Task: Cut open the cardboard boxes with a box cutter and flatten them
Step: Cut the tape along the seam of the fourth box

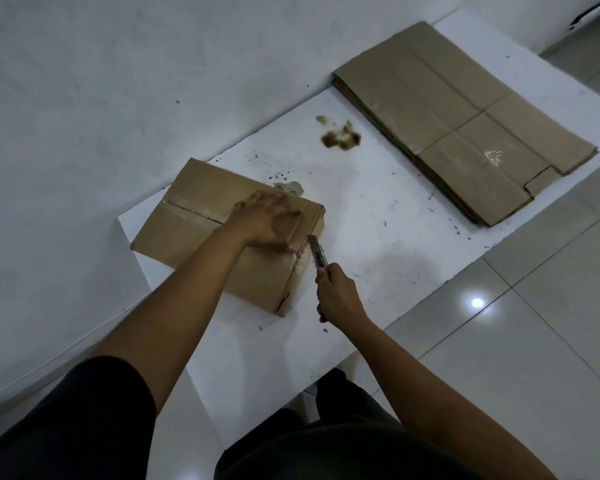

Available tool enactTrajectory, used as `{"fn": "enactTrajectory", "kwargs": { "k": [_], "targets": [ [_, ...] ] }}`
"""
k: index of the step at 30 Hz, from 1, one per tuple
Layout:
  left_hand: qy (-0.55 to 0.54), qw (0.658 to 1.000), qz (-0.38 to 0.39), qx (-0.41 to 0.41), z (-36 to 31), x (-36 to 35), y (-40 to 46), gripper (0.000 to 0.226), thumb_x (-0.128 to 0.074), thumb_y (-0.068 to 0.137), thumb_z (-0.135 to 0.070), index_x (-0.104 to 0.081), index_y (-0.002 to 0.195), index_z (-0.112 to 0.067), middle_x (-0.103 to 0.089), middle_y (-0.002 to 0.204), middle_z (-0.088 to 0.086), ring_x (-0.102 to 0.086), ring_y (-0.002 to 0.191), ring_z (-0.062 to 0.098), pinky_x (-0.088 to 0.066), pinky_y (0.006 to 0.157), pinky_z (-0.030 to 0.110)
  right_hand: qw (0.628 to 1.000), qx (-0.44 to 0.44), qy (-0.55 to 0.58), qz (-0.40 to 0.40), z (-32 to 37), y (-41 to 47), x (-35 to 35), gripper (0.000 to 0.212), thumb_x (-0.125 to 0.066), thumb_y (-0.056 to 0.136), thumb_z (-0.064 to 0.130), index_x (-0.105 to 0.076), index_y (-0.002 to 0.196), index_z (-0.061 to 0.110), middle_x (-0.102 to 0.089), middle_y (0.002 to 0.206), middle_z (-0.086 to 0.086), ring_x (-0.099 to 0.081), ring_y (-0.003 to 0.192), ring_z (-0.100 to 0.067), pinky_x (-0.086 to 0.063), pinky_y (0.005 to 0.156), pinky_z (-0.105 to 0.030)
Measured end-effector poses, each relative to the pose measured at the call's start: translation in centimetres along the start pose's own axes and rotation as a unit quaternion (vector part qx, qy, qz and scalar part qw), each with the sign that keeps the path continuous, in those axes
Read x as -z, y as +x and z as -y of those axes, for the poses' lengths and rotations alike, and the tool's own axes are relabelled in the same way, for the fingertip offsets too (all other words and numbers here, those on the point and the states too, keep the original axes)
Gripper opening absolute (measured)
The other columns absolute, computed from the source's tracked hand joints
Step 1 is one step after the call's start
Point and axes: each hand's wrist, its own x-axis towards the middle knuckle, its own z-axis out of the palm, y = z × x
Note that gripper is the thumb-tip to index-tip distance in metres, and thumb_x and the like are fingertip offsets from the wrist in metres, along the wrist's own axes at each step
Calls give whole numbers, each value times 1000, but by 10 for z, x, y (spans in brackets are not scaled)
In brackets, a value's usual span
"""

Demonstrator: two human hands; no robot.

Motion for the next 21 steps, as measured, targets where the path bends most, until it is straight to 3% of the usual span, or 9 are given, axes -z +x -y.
{"fn": "enactTrajectory", "kwargs": {
  "k": [3,7,12,21],
  "targets": [
    [18,999,44,-21,6,4,5,98,-73,71,-68,-17,150,-57,6,166,-12,7,152,29,-13,115,64,1000,-4,-19,10,1,0,-3,28,-34,107,33,-48,104,10,-53,75,-7,-53,52,-22,-53,51,-36],
    [17,998,43,-41,9,12,9,76,-67,82,-62,-27,146,-59,0,165,-15,3,151,30,-14,113,66,1000,-9,-6,-5,0,-4,-5,27,-33,107,33,-47,101,11,-53,74,-5,-52,53,-21,-45,43,-27],
    [68,996,50,-41,8,10,12,85,-73,77,-61,-23,146,-61,4,165,-15,0,150,30,-23,111,67,1000,-17,8,-13,-3,-6,-8,27,-32,107,34,-47,99,13,-54,74,-6,-52,54,-21,-40,38,-22],
    [106,993,24,-46,11,-1,13,84,-67,78,-66,-18,146,-63,8,165,-13,1,150,35,-29,107,66,1000,-9,-1,-10,-6,-7,-10,27,-33,107,32,-48,104,10,-53,77,-6,-51,54,-20,-56,50,-37]
  ]
}}
